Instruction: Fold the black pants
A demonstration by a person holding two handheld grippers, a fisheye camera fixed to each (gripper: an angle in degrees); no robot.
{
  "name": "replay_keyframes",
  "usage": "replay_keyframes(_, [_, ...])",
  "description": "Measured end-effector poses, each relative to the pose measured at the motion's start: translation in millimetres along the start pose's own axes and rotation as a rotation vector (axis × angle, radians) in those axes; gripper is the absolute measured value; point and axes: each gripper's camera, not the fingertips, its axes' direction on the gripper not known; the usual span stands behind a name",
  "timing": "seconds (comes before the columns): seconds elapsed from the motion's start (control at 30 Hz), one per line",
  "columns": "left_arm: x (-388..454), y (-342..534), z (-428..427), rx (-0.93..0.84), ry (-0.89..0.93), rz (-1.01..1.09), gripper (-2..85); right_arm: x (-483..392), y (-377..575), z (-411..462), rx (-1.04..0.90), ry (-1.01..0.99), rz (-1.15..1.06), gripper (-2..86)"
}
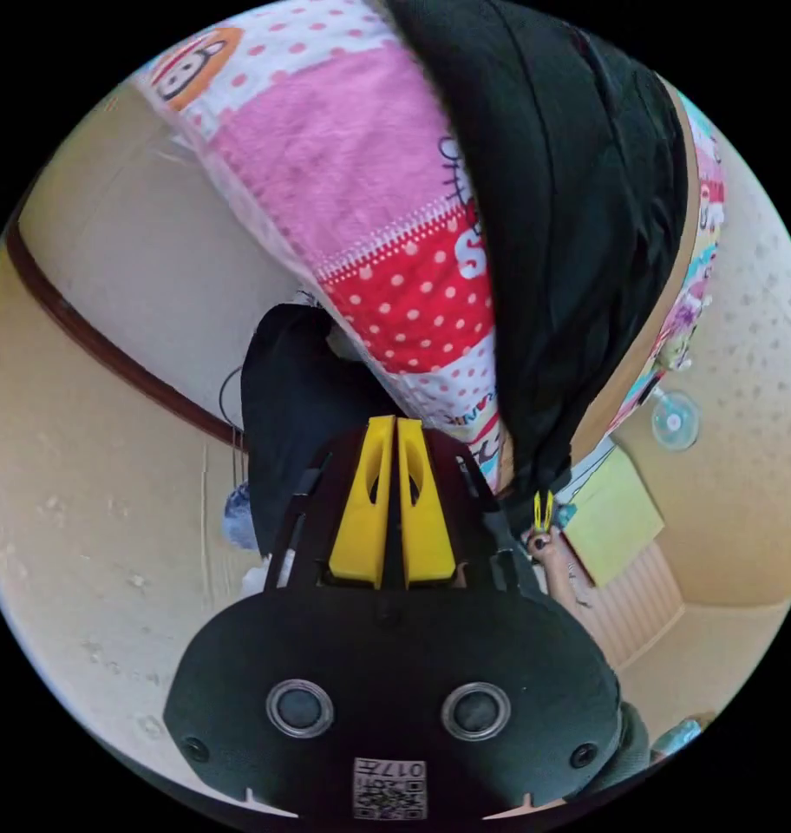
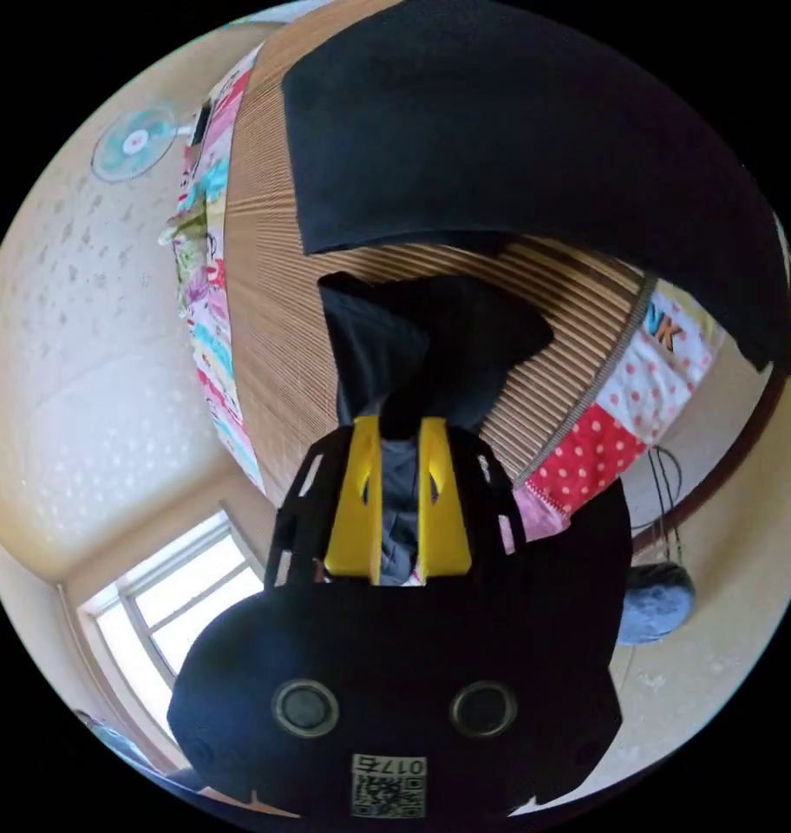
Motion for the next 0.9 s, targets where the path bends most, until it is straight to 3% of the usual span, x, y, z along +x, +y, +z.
replay_keyframes(0.1, [-7,28,-9,0.065,0.101,-0.064,-1.0,-58,-18,0,-0.105,-0.147,-0.162,4.1])
replay_keyframes(0.2, [3,50,-11,0.087,0.100,-0.036,-1.0,-128,-36,-27,-0.075,-0.317,-0.303,3.4])
replay_keyframes(0.5, [43,104,-8,0.096,0.047,0.100,-1.0,-233,-95,-80,0.182,-0.348,-0.311,0.8])
replay_keyframes(0.8, [33,155,-13,0.125,0.007,0.077,-0.8,-191,-86,-21,-0.063,0.088,-0.246,0.2])
replay_keyframes(0.9, [26,169,-14,0.123,-0.002,0.043,-0.6,-188,-80,4,-0.188,0.209,-0.332,0.4])
